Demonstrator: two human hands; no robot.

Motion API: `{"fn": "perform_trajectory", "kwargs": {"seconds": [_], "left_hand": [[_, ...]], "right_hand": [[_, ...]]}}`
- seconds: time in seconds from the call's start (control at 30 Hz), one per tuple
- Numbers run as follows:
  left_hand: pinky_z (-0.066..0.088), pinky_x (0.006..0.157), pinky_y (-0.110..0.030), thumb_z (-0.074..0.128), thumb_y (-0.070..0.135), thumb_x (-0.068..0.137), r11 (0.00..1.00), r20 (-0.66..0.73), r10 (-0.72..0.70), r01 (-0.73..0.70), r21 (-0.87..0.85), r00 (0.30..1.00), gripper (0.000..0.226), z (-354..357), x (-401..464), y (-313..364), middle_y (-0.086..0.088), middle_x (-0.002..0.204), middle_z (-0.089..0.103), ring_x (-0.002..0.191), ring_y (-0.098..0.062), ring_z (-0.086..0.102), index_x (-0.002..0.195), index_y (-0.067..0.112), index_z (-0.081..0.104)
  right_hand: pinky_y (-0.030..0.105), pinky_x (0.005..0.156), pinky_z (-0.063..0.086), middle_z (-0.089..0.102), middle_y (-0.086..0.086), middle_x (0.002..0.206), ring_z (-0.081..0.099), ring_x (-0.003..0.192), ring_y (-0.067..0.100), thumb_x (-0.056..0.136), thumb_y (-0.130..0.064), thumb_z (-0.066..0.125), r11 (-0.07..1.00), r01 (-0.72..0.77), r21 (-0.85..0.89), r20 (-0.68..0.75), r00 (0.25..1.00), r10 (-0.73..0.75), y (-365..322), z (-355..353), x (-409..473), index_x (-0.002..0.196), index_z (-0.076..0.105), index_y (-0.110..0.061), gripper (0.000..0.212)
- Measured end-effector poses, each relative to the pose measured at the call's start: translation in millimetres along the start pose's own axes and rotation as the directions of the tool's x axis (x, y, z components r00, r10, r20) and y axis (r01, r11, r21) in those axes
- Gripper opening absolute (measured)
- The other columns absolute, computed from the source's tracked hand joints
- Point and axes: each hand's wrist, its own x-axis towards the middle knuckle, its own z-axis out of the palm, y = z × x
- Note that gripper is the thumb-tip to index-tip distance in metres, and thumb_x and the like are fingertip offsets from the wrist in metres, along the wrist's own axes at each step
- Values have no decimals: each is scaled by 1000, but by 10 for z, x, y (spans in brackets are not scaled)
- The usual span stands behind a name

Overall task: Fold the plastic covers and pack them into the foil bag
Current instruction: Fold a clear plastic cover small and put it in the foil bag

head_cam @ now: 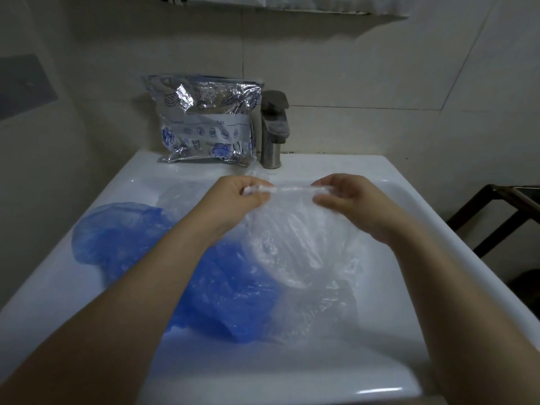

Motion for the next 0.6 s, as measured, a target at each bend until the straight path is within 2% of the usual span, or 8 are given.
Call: {"fn": "perform_trajectory", "kwargs": {"seconds": [0.07,0.13,0.2,0.27,0.3,0.4,0.5,0.6], "left_hand": [[47,80,-22,62,14,88,1000,-59,-20,18,-20,998,10,-29,20,-17,1,87,66,79,-11,58,90,21,68],[46,90,-34,63,19,87,995,-56,-67,63,-76,996,7,-40,19,-17,-7,96,67,87,-20,60,90,20,69],[48,89,-34,59,17,89,981,-4,-102,100,-169,995,9,-41,11,-3,-9,96,67,88,-21,61,93,13,67],[51,78,-28,55,11,90,948,62,-101,115,-297,993,11,-33,5,5,-7,83,68,76,-17,63,87,9,65],[52,74,-26,54,9,89,928,85,-93,118,-354,992,12,-28,1,18,-4,78,69,71,-14,64,85,9,65],[53,71,-26,49,6,91,901,126,-54,103,-421,991,17,-37,-12,31,0,73,72,68,-10,68,91,13,65],[51,67,-21,43,3,95,914,121,33,19,-405,992,30,-46,-28,37,0,73,72,70,-10,69,103,23,63],[49,70,-21,39,-2,95,933,77,71,-39,-357,995,34,-23,-42,46,6,76,73,74,-9,69,97,20,65]], "right_hand": [[17,78,40,59,-6,100,54,87,9,84,-24,67,958,112,-262,18,994,-111,7,16,18,110,64,-15,27],[16,66,35,60,0,90,50,74,7,88,-22,63,940,179,-291,-16,981,-192,-3,32,18,98,68,-11,16],[16,59,33,58,-2,77,48,62,1,92,-23,56,974,166,-156,-47,983,-175,18,32,11,83,68,-13,18],[13,64,37,58,-6,79,50,64,-2,94,-23,51,994,89,60,-18,996,-88,54,20,0,79,68,-17,24],[15,69,40,60,-5,81,53,69,1,95,-22,50,987,52,154,9,998,-54,64,19,-6,80,69,-16,24],[22,70,47,66,3,83,58,74,11,95,-13,49,920,7,392,52,998,-30,90,31,-8,91,69,-12,21],[23,70,52,68,3,86,63,75,13,93,-5,48,794,-13,608,38,999,-13,102,15,22,101,68,-19,25],[18,52,47,62,-1,71,56,59,11,94,1,43,726,-5,688,-4,1000,11,90,28,40,85,66,-21,33]]}}
